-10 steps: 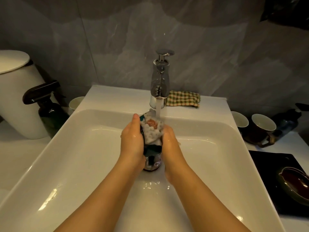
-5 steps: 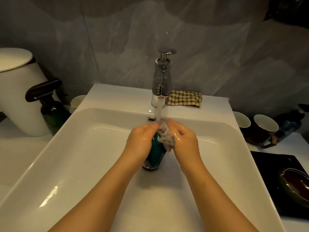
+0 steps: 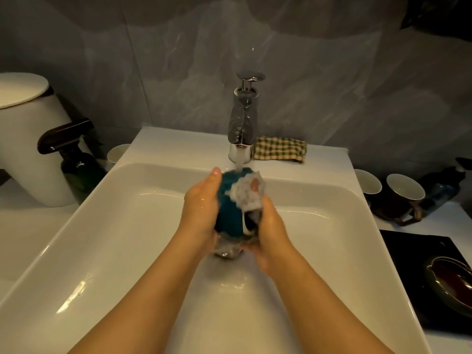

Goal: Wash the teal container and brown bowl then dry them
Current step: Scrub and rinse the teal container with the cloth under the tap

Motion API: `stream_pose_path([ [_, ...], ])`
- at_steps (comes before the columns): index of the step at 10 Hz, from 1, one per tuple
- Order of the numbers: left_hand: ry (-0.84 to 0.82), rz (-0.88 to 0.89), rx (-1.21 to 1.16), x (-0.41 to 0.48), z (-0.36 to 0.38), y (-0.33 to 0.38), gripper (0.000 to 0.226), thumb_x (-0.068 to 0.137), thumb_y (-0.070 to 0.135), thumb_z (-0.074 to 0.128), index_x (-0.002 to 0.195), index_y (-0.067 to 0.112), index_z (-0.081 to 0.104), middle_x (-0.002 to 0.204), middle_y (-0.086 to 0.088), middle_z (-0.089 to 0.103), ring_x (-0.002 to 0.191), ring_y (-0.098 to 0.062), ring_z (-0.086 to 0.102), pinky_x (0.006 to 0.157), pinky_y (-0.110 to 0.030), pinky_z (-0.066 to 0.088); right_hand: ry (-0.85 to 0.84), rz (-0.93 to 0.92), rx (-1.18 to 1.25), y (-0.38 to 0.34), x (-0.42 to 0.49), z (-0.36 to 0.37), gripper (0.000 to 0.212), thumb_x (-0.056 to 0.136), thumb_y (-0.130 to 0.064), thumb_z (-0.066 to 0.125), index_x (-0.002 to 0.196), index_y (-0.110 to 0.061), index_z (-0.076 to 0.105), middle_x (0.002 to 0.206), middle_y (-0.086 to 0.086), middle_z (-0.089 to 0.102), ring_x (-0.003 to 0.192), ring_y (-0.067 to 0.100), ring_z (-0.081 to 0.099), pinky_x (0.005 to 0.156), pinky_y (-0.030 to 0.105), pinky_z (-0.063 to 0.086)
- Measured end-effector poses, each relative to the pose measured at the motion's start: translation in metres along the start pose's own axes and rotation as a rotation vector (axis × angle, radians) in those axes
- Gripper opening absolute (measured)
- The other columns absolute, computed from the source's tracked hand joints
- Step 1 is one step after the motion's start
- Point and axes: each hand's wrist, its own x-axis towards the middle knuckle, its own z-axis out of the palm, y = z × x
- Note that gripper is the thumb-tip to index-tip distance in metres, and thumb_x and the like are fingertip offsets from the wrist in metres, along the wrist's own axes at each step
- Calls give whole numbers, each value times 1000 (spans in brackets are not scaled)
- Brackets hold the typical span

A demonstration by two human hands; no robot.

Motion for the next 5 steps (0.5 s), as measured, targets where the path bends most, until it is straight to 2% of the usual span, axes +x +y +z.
stream_pose_path([
  [1, 201, 87, -85, 0, 3, -5, 30, 97, 42, 40, 81, 28, 60, 89, -3, 66, 89, -22, 65, 75, -35, 54, -19, -82, 129, 22, -7, 19, 33, 96, -41, 40, 114, -21, 60, 101, 7, 67, 82, 17, 64, 67, 27, 54],
  [2, 297, 105, -85, 1, -4, -10, 31, 98, 45, 35, 83, 28, 57, 91, -2, 63, 89, -20, 62, 77, -33, 53, -31, -287, -48, 41, -15, 33, 40, 88, -35, 40, 126, -25, 51, 120, 4, 57, 102, 11, 58, 91, 28, 49],
  [3, 271, 32, -137, 5, -7, -7, 39, 99, 41, 32, 90, 11, 56, 78, -5, 60, 69, -11, 58, 57, -12, 49, 7, -635, -375, 46, -22, 39, 54, 81, -41, 30, 135, -48, 31, 151, -5, 27, 138, 13, 29, 114, 38, 31],
  [4, 38, -138, -255, -1, -4, -2, 42, 101, 35, 29, 84, 8, 57, 66, -2, 61, 59, -9, 59, 52, -14, 49, 104, -881, -702, 34, -15, 30, 61, 82, -55, 24, 139, -35, 34, 152, 3, 30, 140, 20, 27, 113, 46, 27],
  [5, -84, -240, -302, -12, -2, -8, 32, 101, 26, 28, 96, 12, 56, 80, 2, 56, 70, -9, 55, 74, -29, 50, 158, -869, -667, 17, -7, 10, 63, 80, -63, 32, 124, -26, 59, 144, 0, 40, 131, 15, 37, 108, 34, 33],
])
